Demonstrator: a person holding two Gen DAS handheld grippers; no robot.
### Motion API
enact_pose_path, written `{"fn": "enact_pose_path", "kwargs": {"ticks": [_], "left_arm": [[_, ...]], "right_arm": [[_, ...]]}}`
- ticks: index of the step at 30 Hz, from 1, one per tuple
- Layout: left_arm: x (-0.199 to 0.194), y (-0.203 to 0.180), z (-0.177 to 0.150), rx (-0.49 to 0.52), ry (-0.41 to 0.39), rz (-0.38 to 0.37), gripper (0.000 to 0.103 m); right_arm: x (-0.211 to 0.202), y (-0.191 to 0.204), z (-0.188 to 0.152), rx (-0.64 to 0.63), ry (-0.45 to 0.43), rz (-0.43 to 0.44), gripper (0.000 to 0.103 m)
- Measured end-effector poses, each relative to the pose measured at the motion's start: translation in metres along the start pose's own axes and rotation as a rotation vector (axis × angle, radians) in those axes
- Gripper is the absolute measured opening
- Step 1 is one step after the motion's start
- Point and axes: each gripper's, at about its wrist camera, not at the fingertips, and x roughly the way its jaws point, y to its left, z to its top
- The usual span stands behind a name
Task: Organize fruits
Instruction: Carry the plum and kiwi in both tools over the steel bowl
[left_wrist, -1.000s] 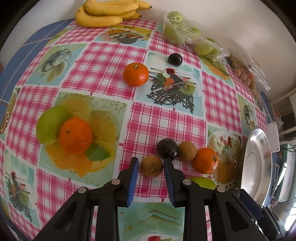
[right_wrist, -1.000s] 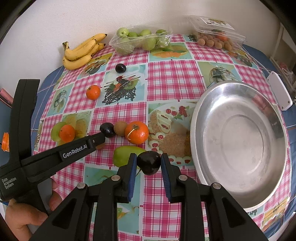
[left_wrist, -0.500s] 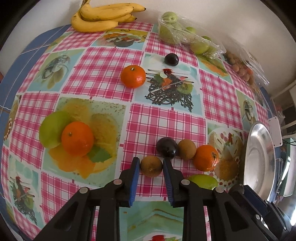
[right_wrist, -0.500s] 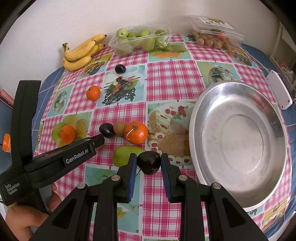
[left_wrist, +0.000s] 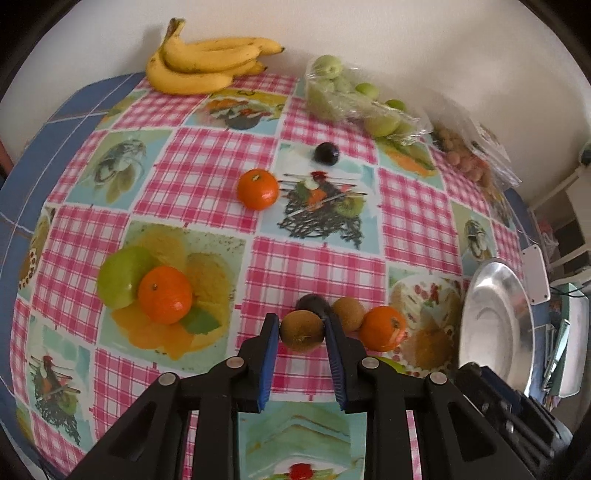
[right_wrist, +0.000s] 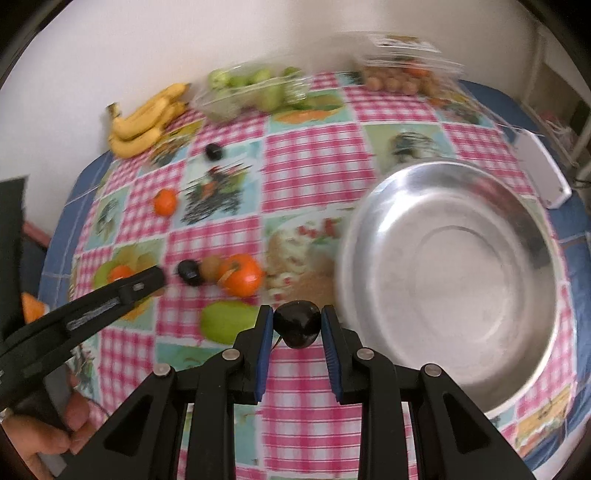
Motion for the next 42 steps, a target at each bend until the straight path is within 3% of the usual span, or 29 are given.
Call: {"fn": "enact_pose_path", "kwargs": {"ticks": [7,17,29,36,42], "left_arm": [[-0.004,-0.032,-0.007,0.082,-0.007,-0.037,0.027],[-0.003,-0.101,-0.031,0.278,0.010,-0.115,0.028],[0.025,-0.171,-0.046,0.447,0.011,-0.171,0.028],[0.054,-0.177,-0.048,0.458,0.061,-0.140,0.028],[0.056,-0.176,-0.048,0.471,0.047,-0.121,0.028]], "right_arm": [[-0.007,-0.056,0.003,0.146,-0.013,-0.094,0.027],[-0.022,-0.129,-0.006,0.349,-0.034,-0.193,0.027],[-0.018,-0.138,-0.009,0.387,-0.017,-0.204,0.028],[-0.011,-0.147,-0.012,0.415,-0.002,-0.210,0.028],[-0.010,-0.147,-0.012,0.413,0.000,-0.207,0.028]]}}
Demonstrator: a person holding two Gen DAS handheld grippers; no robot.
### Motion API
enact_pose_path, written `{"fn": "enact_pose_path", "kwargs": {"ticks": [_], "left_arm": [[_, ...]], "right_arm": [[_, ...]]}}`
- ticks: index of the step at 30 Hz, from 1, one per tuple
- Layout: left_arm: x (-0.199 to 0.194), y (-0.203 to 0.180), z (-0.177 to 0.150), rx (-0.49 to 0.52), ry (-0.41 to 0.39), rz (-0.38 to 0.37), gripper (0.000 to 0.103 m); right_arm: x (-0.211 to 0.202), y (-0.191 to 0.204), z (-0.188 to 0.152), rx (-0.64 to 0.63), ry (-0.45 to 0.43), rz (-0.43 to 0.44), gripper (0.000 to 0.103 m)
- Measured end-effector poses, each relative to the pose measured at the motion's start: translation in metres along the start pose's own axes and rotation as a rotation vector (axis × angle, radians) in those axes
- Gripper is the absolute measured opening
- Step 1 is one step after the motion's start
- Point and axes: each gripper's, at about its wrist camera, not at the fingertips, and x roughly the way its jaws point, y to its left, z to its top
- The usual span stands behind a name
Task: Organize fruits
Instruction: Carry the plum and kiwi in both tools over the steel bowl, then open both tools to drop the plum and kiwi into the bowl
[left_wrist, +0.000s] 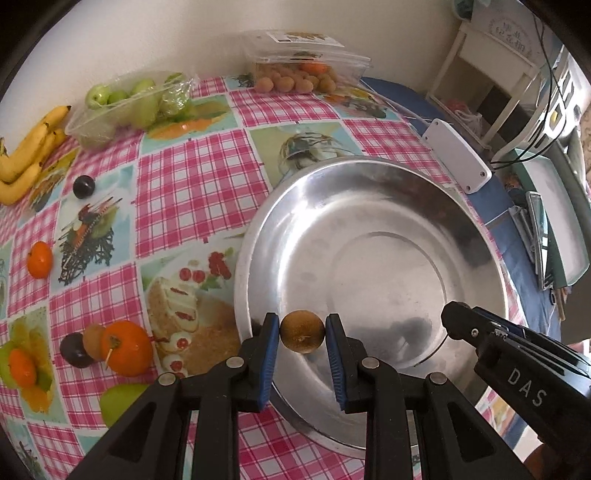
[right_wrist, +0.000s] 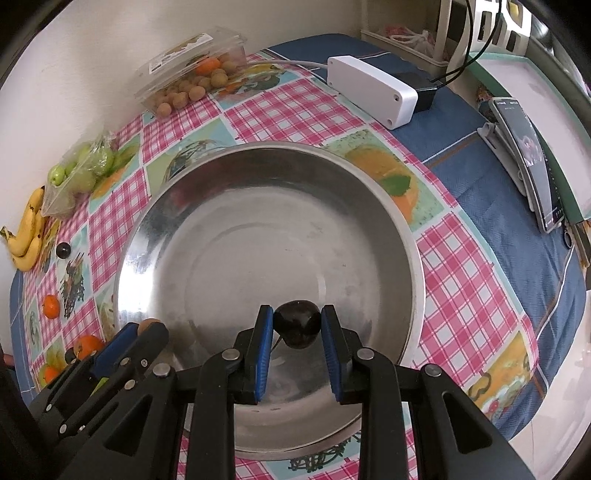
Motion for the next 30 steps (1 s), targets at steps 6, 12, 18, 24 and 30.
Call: {"fn": "enact_pose_path", "kwargs": {"ticks": [6,12,18,24,30], "left_arm": [[0.000,0.011,0.001,-0.029,-0.004,0.036,0.028],[-0.005,0.029,0.004,-0.086,-0.007,0.044,0.028],[-0.007,0.038,0.006,-0.124,-0.005,0.038,0.028],[-0.008,0.036,0.005,-0.129,0.013,0.021,0.028],[-0.012,0.032,0.004,-0.118,0.020,0.001,0.032]], "right_arm": [[0.004,0.003,0.001,-0.014,0.010,0.004,0.028],[0.008,0.008,0.000,-0.034,0.026,0.015,0.027],[0.013,0.010,0.000,-0.044,0.043,0.009,0.028],[0.014,0.010,0.000,-0.040,0.045,0.010,0.028],[0.009,0.010,0.002,-0.038,0.030,0.023,0.028]]}}
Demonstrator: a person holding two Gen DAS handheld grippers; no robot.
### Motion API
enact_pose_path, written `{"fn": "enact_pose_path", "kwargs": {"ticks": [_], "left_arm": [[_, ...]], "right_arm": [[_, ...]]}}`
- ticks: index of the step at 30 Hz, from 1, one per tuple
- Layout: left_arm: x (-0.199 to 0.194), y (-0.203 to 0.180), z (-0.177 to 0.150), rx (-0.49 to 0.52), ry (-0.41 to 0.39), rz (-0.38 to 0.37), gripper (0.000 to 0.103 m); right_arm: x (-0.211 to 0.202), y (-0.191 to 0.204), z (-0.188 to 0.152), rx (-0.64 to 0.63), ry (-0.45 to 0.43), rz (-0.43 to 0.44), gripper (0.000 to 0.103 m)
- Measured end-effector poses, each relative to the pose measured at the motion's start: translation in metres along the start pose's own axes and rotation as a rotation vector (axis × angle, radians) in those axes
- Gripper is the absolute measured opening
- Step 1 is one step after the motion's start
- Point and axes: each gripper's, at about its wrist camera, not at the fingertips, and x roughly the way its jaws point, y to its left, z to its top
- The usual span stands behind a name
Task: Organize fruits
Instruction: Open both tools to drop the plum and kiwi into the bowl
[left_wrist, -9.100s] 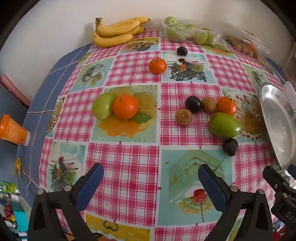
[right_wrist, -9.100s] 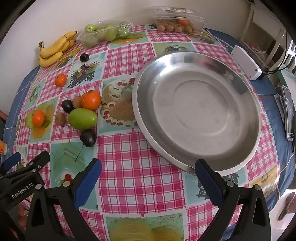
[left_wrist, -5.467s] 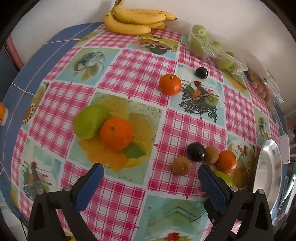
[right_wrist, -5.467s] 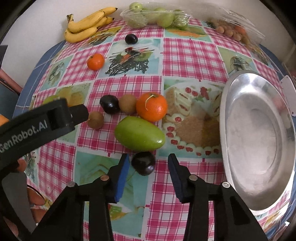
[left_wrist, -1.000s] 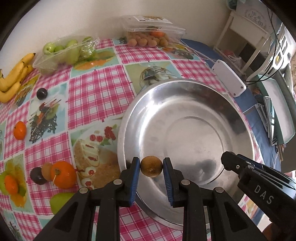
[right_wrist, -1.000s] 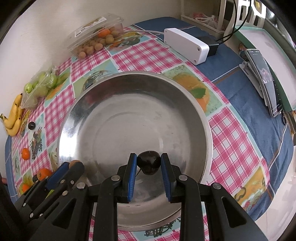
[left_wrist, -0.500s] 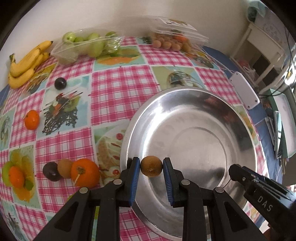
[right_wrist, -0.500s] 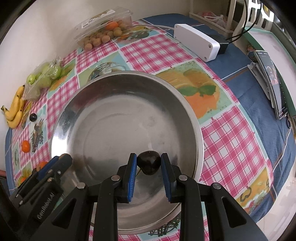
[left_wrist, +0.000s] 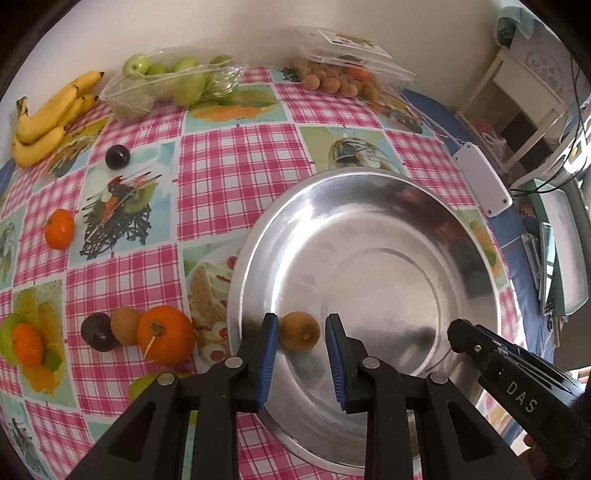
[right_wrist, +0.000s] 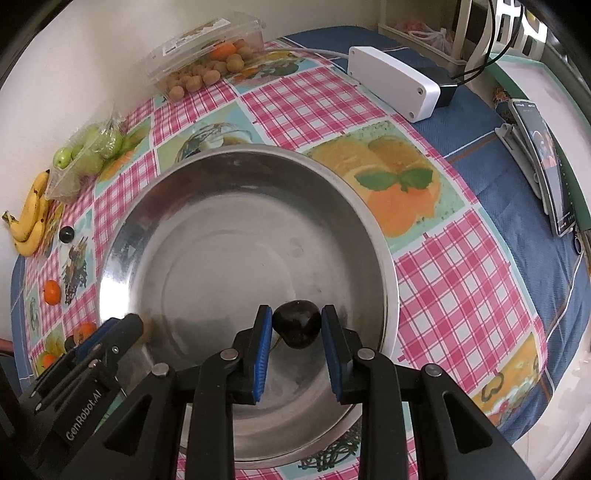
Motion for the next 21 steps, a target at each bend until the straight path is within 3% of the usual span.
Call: {"fn": "enact_pose_path", "kwargs": {"ticks": [2,8,14,21], "left_arm": [[-0.002,-0.002,0.001,0.003,-0.005,-0.005,0.040],[-0.016,0.000,0.005,-0.003,-0.030,-0.008,0.046],[-0.031,0.013,0.005,-0.025,-0.051,0.081,0.059],[-0.039,0.045,-0.002,-0.113,-0.037,0.168,0.063]], "right_arm": [[-0.002,0.000,0.001,0.002,-0.006,0.010,0.029],[-0.012,0.001,0.003,0.004,-0.047,0.028,0.034],[-0.018,0.002,0.003,-0.003,-0.072,0.035,0.034],[-0.014,0.007,-0.001,-0.032,-0.061,0.021,0.035]]}}
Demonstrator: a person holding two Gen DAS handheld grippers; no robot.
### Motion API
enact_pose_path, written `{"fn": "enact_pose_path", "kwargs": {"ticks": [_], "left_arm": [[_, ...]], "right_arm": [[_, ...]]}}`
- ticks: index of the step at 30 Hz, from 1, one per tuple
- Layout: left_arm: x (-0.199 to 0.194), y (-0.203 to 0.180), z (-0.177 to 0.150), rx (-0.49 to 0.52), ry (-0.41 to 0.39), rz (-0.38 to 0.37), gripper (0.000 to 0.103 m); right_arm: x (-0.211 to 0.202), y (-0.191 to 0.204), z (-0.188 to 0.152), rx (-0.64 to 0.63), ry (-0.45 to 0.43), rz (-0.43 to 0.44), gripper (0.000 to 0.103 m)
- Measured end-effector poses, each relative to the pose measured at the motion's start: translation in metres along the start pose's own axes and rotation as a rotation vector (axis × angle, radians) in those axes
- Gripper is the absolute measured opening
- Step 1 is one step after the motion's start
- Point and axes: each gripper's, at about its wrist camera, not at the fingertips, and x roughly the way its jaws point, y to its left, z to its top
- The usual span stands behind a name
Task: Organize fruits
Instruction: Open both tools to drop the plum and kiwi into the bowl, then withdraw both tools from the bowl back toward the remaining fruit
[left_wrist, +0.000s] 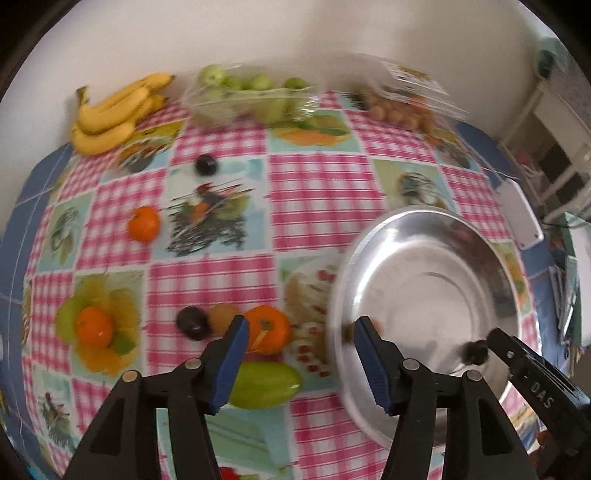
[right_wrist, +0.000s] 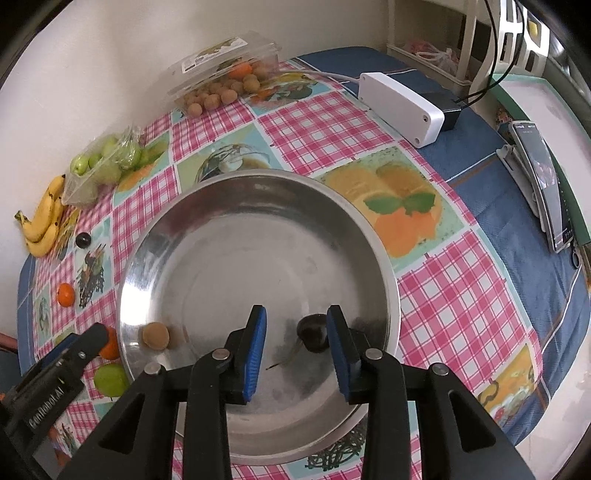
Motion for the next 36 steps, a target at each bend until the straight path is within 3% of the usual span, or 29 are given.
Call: {"fn": "enact_pose_path", "kwargs": {"ticks": [6,9,12,19,21,30,33,36], "left_arm": [[0.009,0.017,-0.003,-0.059,0.036,0.031,0.072],[0.009,0.019,-0.004,-0.065,0.043,0.042,0.075],[0.010,0.019,-0.006,-0.064,0.045,0.052,0.082],[0.012,0.021,-0.007,-0.055,0.044,0.088,0.101],[0.012,0.021,-0.007,-0.054,0.040,0.096,0.102],[0.015,0.023,-0.007,-0.057,0.042,0.115,0.103],[0.014,0.023,-0.007,-0.062,0.040,0.117,0.103],[0.015,0.024,-0.007,-0.063,0.039,0.121,0.103]], "right_arm": [[0.005,0.004,-0.004,-0.028,0.017,-0.010,0.035],[0.006,0.005,-0.004,-0.038,0.022,-0.018,0.045],[0.007,0.008,-0.003,-0.056,0.024,-0.029,0.048],[0.009,0.013,-0.003,-0.087,0.023,-0.045,0.072],[0.009,0.013,-0.003,-0.091,0.023,-0.046,0.077],[0.010,0.014,-0.002,-0.104,0.026,-0.044,0.080],[0.011,0.014,-0.002,-0.108,0.026,-0.046,0.090],[0.010,0.015,-0.002,-0.114,0.024,-0.043,0.090]]}}
